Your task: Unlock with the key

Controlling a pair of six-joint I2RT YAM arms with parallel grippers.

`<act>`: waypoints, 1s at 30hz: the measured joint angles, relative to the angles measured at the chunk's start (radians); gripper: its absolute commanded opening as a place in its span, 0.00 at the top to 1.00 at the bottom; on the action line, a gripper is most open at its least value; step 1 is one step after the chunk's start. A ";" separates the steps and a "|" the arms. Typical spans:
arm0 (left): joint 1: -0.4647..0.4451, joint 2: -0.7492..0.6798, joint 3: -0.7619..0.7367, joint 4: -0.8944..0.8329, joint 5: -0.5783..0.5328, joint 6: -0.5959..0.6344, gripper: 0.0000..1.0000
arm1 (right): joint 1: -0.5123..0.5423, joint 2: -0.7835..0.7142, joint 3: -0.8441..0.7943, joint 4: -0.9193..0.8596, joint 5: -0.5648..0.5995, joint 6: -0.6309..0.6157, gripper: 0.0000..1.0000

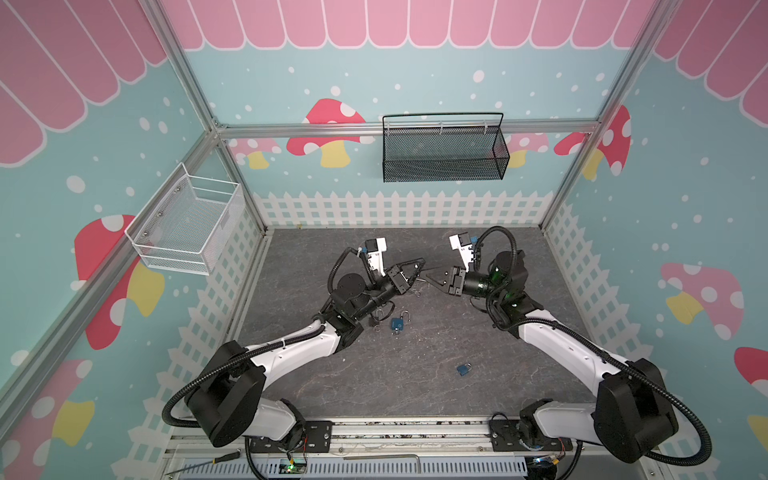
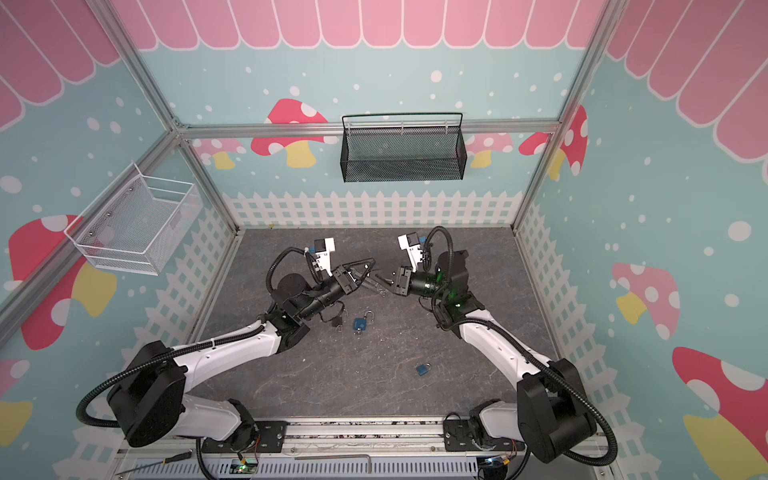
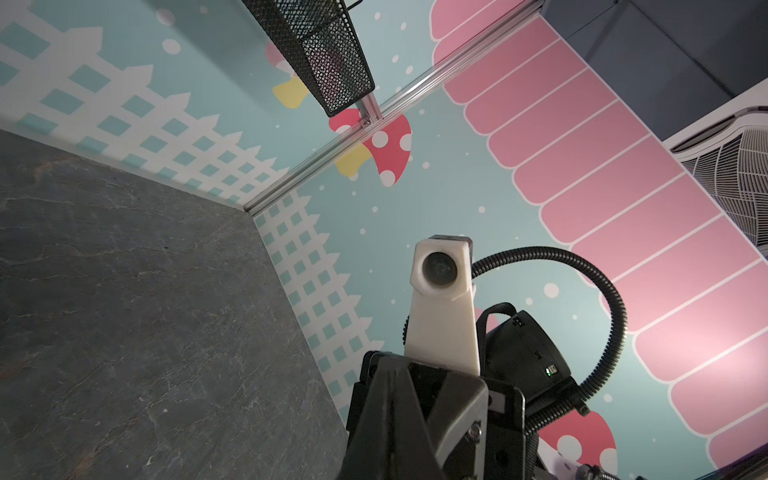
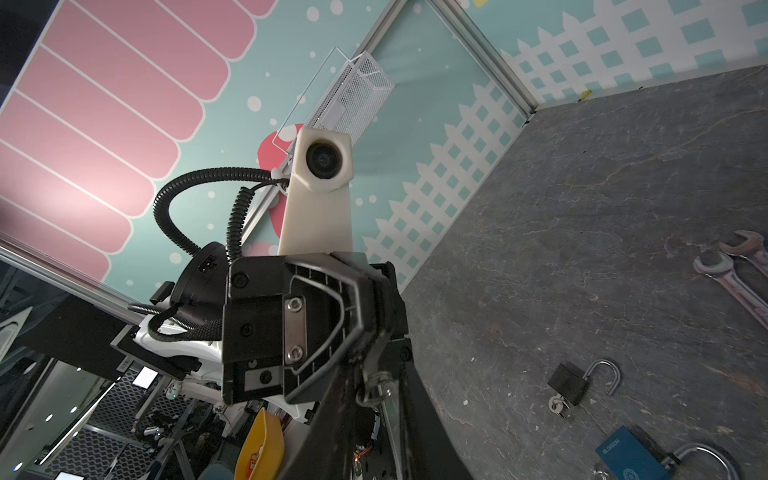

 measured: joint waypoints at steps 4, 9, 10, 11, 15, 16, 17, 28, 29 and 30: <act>-0.002 0.000 0.006 -0.005 -0.005 0.011 1.00 | 0.000 0.000 0.000 0.018 -0.012 0.022 0.86; -0.010 -0.001 0.018 -0.018 -0.021 0.035 1.00 | -0.002 0.000 -0.001 0.040 -0.023 0.039 0.91; -0.011 -0.001 0.019 -0.023 -0.025 0.040 1.00 | -0.003 0.000 -0.001 0.041 -0.025 0.042 0.92; -0.012 -0.001 0.021 -0.026 -0.028 0.044 1.00 | -0.004 0.000 -0.001 0.041 -0.027 0.043 0.93; -0.014 -0.001 0.022 -0.033 -0.036 0.058 1.00 | -0.006 0.000 -0.001 0.041 -0.028 0.053 0.98; -0.014 -0.001 0.022 -0.034 -0.037 0.061 1.00 | -0.006 0.000 -0.001 0.041 -0.028 0.053 1.00; -0.014 -0.002 0.022 -0.034 -0.037 0.062 1.00 | -0.006 0.000 -0.001 0.041 -0.028 0.053 1.00; -0.013 -0.052 0.021 -0.125 -0.034 0.079 0.69 | -0.004 0.000 0.007 -0.032 -0.029 -0.026 1.00; -0.010 -0.064 0.021 -0.144 -0.029 0.077 0.68 | -0.004 0.000 0.008 -0.050 -0.032 -0.041 1.00; -0.003 -0.079 0.021 -0.168 -0.027 0.077 0.68 | -0.004 0.000 0.015 -0.070 -0.037 -0.059 1.00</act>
